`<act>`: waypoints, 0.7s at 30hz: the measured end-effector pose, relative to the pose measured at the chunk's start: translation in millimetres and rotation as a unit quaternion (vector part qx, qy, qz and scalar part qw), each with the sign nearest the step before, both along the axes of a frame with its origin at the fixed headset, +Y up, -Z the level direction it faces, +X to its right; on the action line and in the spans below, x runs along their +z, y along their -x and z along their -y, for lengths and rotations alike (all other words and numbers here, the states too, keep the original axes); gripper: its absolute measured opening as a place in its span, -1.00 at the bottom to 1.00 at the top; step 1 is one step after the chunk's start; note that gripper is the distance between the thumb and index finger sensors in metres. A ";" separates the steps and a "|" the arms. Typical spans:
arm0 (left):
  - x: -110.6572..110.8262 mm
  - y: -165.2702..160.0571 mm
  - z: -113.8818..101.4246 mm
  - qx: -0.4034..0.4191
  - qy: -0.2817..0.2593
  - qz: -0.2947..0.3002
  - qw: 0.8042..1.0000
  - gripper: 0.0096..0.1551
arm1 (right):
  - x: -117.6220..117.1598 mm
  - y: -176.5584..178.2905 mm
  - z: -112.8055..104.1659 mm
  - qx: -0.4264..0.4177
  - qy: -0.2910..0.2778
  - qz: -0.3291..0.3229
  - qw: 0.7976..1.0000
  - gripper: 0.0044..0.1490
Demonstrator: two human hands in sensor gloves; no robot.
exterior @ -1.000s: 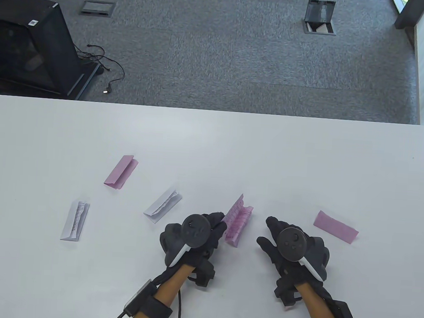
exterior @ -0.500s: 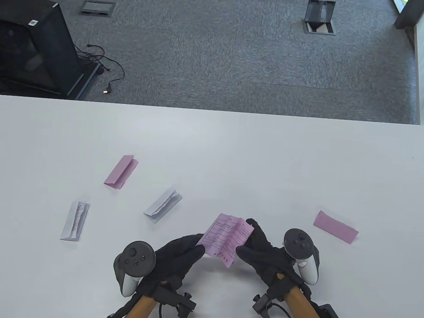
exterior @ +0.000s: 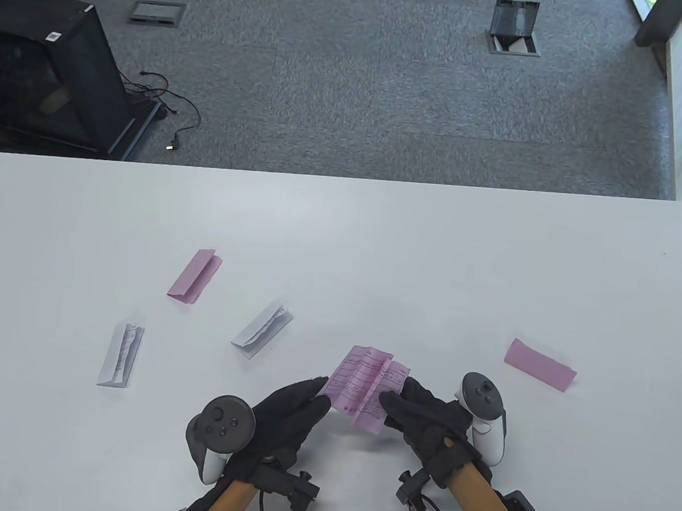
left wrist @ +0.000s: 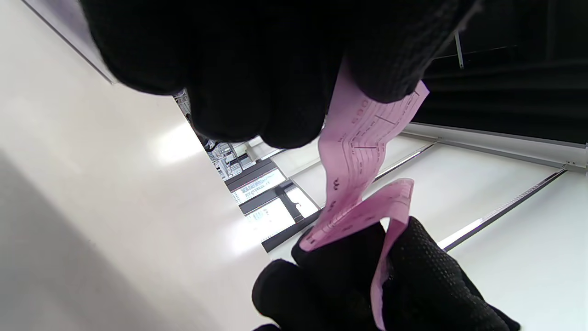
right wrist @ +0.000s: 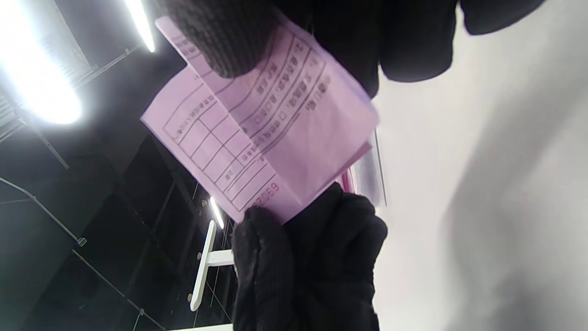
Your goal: Unfold folded invoices and stack
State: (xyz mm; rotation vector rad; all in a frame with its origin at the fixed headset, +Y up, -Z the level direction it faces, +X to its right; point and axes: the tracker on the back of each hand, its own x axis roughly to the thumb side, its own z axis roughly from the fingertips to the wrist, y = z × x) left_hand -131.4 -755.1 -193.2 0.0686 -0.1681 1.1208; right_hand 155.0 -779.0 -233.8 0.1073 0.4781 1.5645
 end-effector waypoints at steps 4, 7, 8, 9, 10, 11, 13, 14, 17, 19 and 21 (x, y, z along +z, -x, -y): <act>0.6 6.4 3.7 0.014 0.021 -0.017 1.000 -0.58 | -5.1 -12.0 -8.3 0.059 -0.029 0.029 0.997 -0.55; 0.3 15.2 9.1 0.033 0.068 -0.047 0.996 -0.60 | -9.6 -23.6 -18.7 0.140 -0.070 0.046 0.987 -0.56; 0.7 17.1 10.5 0.027 0.086 -0.058 0.994 -0.60 | -10.7 -25.9 -20.8 0.158 -0.080 0.049 0.983 -0.56; 0.9 19.3 13.0 0.011 0.109 -0.065 0.992 -0.61 | -12.2 -29.3 -23.6 0.186 -0.095 0.052 0.977 -0.56; 0.5 20.0 14.5 -0.003 0.123 -0.064 0.990 -0.61 | -13.0 -31.1 -24.8 0.207 -0.103 0.054 0.972 -0.56; 1.0 19.1 16.0 -0.025 0.139 -0.060 0.988 -0.62 | -14.1 -32.2 -25.5 0.240 -0.111 0.054 0.963 -0.56; 0.4 13.4 17.3 -0.077 0.170 -0.027 0.982 -0.62 | -14.7 -31.9 -24.4 0.297 -0.115 0.043 0.947 -0.56; -0.3 9.6 17.4 -0.109 0.191 -0.007 0.975 -0.62 | -15.4 -31.6 -23.0 0.327 -0.114 0.035 0.937 -0.56; -2.2 -1.2 14.8 -0.234 0.223 0.045 0.945 -0.59 | -16.6 -30.2 -17.6 0.396 -0.106 0.015 0.912 -0.55; -1.6 -7.6 11.6 -0.296 0.220 0.049 0.928 -0.57 | -16.9 -27.7 -15.2 0.417 -0.101 0.003 0.903 -0.55; -0.6 -12.0 9.2 -0.354 0.207 0.046 0.911 -0.54 | -16.4 -24.9 -16.2 0.437 -0.106 -0.001 0.893 -0.55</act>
